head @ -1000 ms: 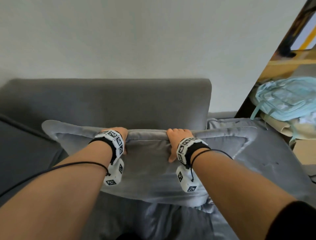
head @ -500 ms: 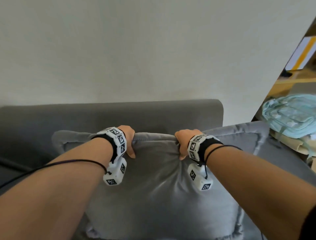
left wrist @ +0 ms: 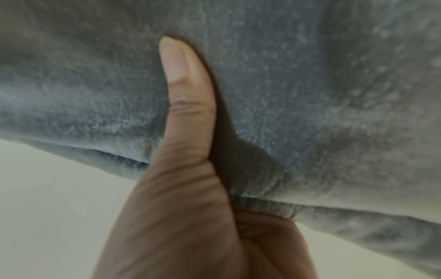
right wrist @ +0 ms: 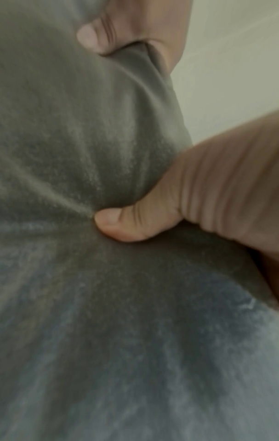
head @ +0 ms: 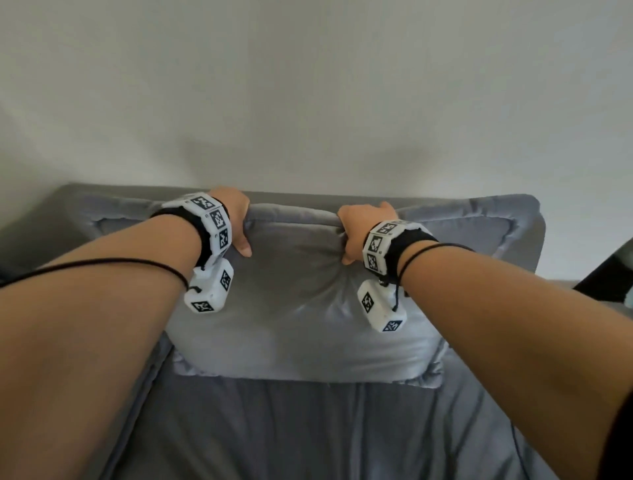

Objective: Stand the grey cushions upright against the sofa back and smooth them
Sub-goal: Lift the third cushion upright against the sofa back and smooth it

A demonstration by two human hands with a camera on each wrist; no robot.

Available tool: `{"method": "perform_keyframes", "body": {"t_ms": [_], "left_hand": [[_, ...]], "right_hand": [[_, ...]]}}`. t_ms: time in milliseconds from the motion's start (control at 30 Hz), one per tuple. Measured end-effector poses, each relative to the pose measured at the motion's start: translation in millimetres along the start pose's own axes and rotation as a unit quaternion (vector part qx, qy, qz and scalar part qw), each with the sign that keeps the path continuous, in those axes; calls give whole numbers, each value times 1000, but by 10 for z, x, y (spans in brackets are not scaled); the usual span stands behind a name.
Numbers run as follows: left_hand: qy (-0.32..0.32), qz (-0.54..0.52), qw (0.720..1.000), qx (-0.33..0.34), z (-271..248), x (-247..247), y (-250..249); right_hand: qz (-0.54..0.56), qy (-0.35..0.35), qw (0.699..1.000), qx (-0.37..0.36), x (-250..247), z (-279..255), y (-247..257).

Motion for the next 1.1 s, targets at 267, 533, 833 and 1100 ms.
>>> {"method": "perform_keyframes", "body": {"t_ms": [267,533,833,1100], "left_hand": [[-33,-48,998,11,233,21,16],[-20,-52,998,22,696,0,39],[-271,-232,930,-91,1043,571,-70],[-99,-387,896,-194,1372,969,235]], "right_hand": [[-11,-1,1000,25,75,190,-1],[-18,9,1000,22,42,583,-186],[-4,-48,996,77,471,1000,-245],[7,-42,983,177,711,1321,-304]]}}
Point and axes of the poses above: each hand's wrist, its own z-axis towards the middle knuckle, its own x-axis out of the palm, y = z × x, the point moved 5 cm from there along z, towards the middle knuckle, and after that the axes turned 3 degrees about -z, right-handed, at the moved point
